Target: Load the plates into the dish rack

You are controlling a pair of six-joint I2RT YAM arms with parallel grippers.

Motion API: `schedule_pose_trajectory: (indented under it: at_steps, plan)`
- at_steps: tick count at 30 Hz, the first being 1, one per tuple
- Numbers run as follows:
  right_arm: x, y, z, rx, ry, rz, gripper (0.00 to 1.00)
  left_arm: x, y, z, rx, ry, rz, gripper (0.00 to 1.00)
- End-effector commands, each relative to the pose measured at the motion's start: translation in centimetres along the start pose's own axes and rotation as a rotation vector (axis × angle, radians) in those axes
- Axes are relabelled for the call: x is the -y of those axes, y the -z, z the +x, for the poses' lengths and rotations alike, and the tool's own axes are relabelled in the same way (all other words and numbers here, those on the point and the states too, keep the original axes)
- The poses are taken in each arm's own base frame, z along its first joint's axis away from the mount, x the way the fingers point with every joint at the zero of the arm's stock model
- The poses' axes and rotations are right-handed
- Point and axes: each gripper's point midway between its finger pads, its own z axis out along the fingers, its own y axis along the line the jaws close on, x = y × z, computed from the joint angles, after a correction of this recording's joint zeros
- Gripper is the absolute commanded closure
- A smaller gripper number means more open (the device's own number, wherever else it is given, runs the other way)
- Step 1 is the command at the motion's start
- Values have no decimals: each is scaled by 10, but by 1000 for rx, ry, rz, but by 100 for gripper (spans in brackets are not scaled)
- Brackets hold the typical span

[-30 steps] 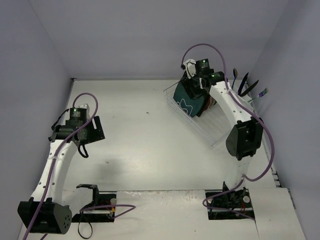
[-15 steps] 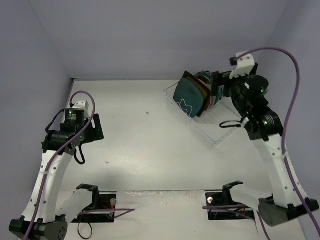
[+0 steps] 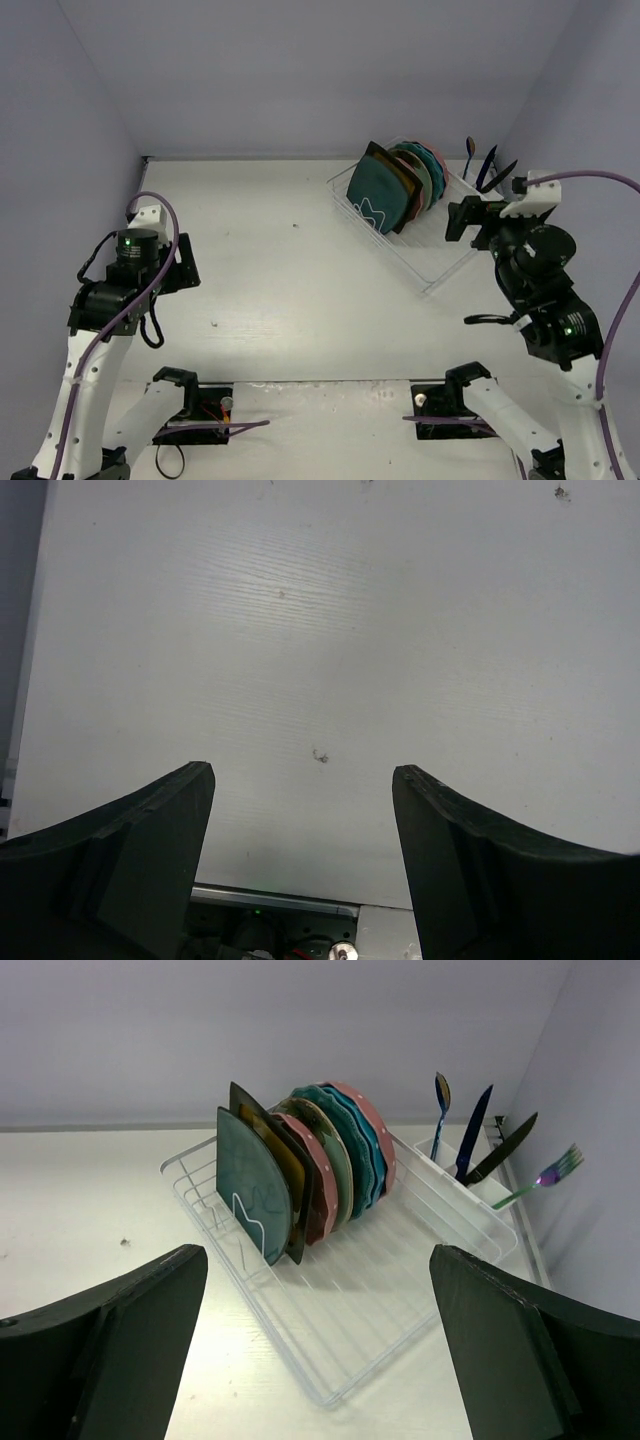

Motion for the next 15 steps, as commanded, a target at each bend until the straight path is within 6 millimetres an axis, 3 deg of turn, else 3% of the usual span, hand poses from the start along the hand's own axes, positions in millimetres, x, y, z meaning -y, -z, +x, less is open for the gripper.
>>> schedule_pose_trajectory:
  at_steps: [1,7,15]
  plan:
    - [9,13,-9,58,-72,41,0,-10,6,-6,55,6,-45,28]
    - [7,42,-2,61,-129,-4,0,-15,10,6,51,52,-61,28]
    - [15,66,-3,88,-92,-3,0,-34,40,9,115,38,-107,28]
